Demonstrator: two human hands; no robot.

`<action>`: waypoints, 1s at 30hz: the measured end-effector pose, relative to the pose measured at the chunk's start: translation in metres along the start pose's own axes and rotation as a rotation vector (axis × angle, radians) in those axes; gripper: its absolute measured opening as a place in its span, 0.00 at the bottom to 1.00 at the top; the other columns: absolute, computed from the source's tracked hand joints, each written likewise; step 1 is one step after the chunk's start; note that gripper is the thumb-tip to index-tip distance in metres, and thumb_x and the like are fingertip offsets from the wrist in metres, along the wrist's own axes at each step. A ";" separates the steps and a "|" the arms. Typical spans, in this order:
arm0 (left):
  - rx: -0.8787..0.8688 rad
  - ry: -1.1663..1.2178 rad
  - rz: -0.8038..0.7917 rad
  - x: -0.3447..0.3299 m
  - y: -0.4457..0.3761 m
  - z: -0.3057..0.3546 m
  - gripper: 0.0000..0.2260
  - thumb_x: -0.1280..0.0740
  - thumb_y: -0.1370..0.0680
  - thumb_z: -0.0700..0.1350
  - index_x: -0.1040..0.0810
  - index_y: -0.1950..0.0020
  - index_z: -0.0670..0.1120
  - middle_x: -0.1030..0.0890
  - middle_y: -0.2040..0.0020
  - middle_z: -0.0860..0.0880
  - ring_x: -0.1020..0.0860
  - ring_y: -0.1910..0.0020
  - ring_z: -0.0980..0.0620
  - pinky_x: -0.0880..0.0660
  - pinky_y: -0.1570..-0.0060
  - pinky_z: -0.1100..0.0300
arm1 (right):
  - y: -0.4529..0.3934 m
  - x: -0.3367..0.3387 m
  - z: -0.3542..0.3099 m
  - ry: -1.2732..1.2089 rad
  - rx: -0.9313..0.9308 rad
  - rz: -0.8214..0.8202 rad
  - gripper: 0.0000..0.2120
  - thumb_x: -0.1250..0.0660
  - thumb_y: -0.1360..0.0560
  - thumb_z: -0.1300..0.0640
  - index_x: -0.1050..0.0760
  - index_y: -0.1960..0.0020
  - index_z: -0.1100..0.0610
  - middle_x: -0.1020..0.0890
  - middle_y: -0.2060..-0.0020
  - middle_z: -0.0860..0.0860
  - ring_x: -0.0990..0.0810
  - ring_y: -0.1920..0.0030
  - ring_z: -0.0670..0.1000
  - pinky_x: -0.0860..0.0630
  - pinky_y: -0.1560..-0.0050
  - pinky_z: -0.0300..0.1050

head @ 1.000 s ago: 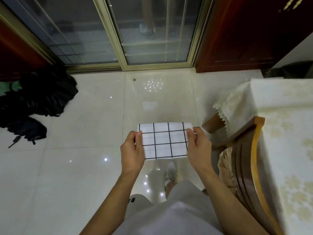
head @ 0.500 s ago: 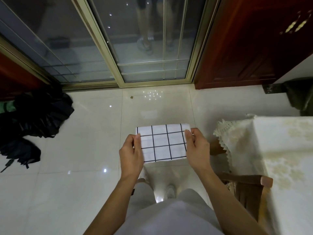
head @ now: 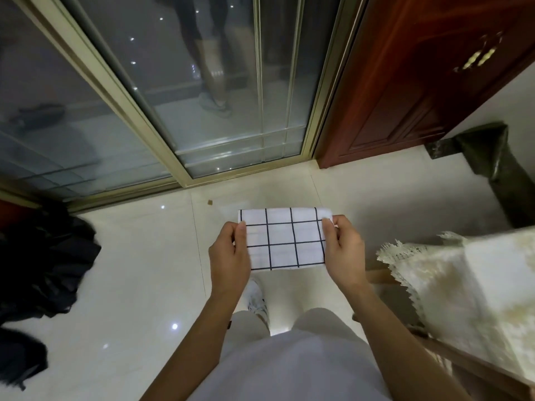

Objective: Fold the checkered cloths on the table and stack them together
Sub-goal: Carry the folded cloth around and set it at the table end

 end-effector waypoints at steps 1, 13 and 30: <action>-0.009 -0.003 -0.015 0.002 -0.015 0.002 0.15 0.41 0.16 0.46 0.31 0.63 0.50 0.33 0.72 0.56 0.33 0.73 0.60 0.36 0.72 0.69 | -0.008 -0.006 -0.005 -0.002 -0.012 0.020 0.13 0.43 0.16 0.51 0.27 0.54 0.58 0.24 0.67 0.46 0.27 0.68 0.42 0.33 0.68 0.37; -0.080 -0.097 -0.253 -0.055 -0.113 0.027 0.12 0.42 0.16 0.46 0.26 0.55 0.44 0.24 0.65 0.52 0.25 0.65 0.65 0.30 0.68 0.72 | -0.066 0.000 0.001 0.011 -0.165 0.217 0.13 0.41 0.17 0.52 0.28 0.55 0.59 0.25 0.69 0.50 0.27 0.68 0.49 0.30 0.66 0.48; -0.342 -0.228 -0.537 -0.327 -0.212 0.169 0.13 0.42 0.16 0.47 0.25 0.56 0.44 0.24 0.64 0.53 0.24 0.63 0.64 0.31 0.67 0.71 | -0.237 0.162 0.088 -0.116 -0.400 0.502 0.11 0.41 0.17 0.53 0.26 0.53 0.58 0.23 0.65 0.46 0.25 0.64 0.44 0.34 0.65 0.32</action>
Point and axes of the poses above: each hand's wrist, its own y-axis away from the middle knuckle, its own x-axis out of the back of the hand, z = x × y, the point moved 6 cm from there along -y, towards the middle knuckle
